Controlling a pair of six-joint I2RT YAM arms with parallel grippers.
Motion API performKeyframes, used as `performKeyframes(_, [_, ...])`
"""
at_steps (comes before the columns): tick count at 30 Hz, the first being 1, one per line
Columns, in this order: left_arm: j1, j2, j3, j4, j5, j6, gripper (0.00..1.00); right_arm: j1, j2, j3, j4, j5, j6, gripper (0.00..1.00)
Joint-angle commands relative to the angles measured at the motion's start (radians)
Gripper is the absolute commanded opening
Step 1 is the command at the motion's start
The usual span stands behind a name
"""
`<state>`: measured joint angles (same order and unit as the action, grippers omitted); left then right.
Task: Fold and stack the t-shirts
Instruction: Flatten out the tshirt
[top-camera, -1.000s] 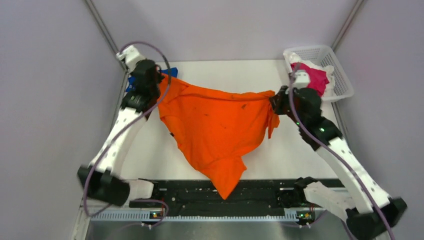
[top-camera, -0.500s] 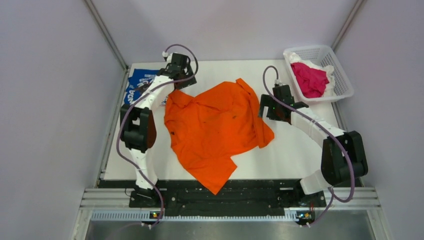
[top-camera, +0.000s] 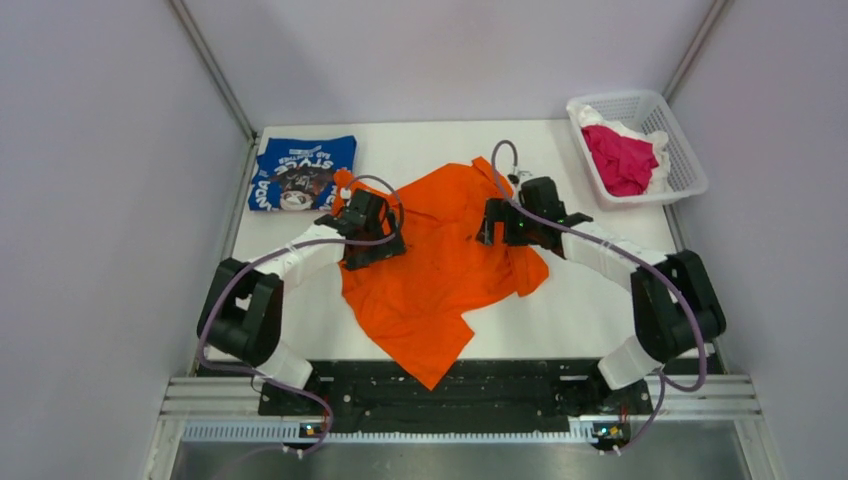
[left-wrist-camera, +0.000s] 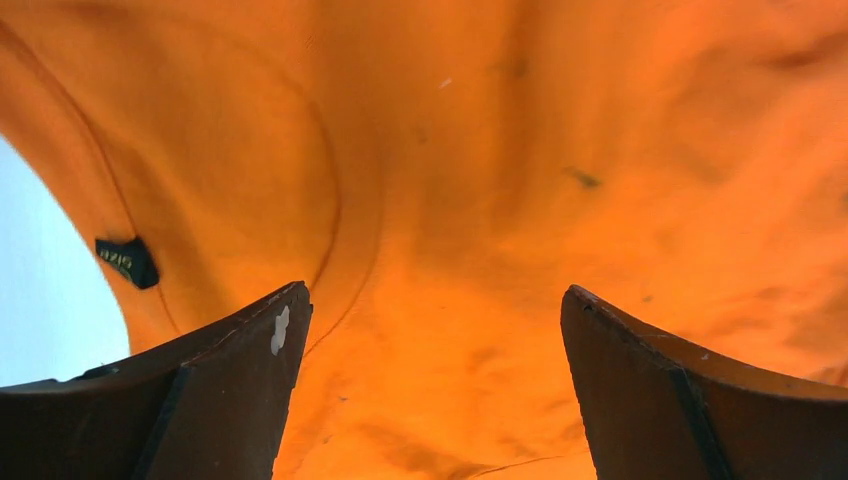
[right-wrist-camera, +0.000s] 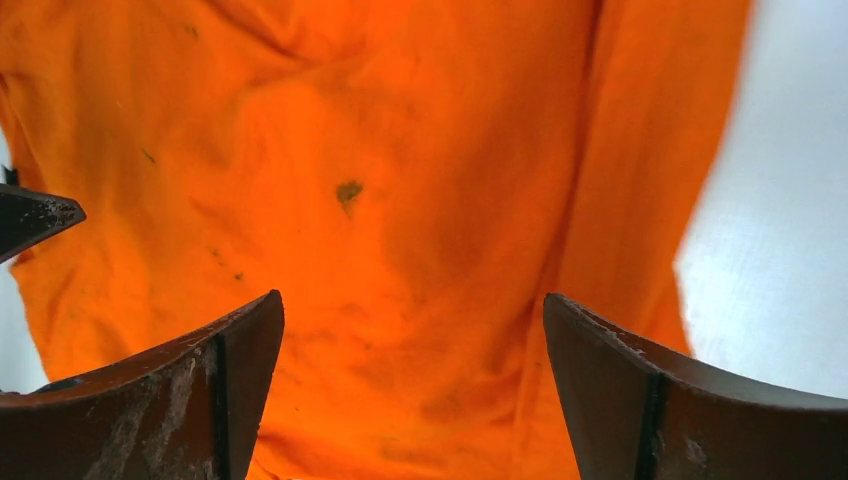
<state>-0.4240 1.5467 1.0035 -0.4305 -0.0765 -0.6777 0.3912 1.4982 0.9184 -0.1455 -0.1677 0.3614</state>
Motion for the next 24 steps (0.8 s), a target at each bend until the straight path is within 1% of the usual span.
performKeyframes(1, [0.009,0.027,-0.028,0.047,0.006,-0.052,0.99,0.056,0.096,0.041,0.036,-0.040,0.029,0.99])
performKeyframes(3, [0.011,0.090,-0.006,0.044,0.014,-0.059,0.99,0.069,0.121,0.013,0.066,-0.061,0.052,0.99])
performKeyframes(4, [0.012,0.125,0.012,0.037,-0.004,-0.071,0.99,0.070,0.130,0.001,0.073,-0.063,0.060,0.99])
performKeyframes(5, [0.016,0.156,0.033,0.028,-0.028,-0.085,0.99,0.069,0.139,-0.007,0.070,-0.043,0.067,0.99])
performKeyframes(9, [0.057,0.277,0.148,-0.013,-0.029,-0.074,0.99,0.028,0.172,-0.006,-0.030,0.087,0.110,0.99])
performKeyframes(11, [0.086,0.335,0.237,-0.069,-0.040,-0.072,0.99,-0.026,0.142,-0.041,-0.036,0.113,0.150,0.99])
performKeyframes(14, [0.126,0.433,0.386,-0.161,-0.069,-0.068,0.99,-0.124,0.053,-0.117,-0.021,0.139,0.191,0.99])
performKeyframes(17, [0.160,0.535,0.525,-0.234,-0.050,-0.051,0.99,-0.233,-0.028,-0.173,-0.045,0.163,0.204,0.99])
performKeyframes(18, [0.170,0.563,0.578,-0.254,-0.043,-0.048,0.98,-0.284,-0.049,-0.189,-0.051,0.198,0.207,0.99])
performKeyframes(20, [0.184,0.609,0.641,-0.285,-0.040,-0.038,0.98,-0.370,-0.078,-0.220,-0.058,0.242,0.223,0.99])
performKeyframes(22, [0.192,0.637,0.689,-0.300,-0.043,-0.024,0.98,-0.453,-0.091,-0.241,-0.065,0.253,0.232,0.99])
performKeyframes(24, [0.195,0.662,0.745,-0.303,-0.030,0.004,0.98,-0.477,-0.106,-0.248,-0.061,0.259,0.227,0.99])
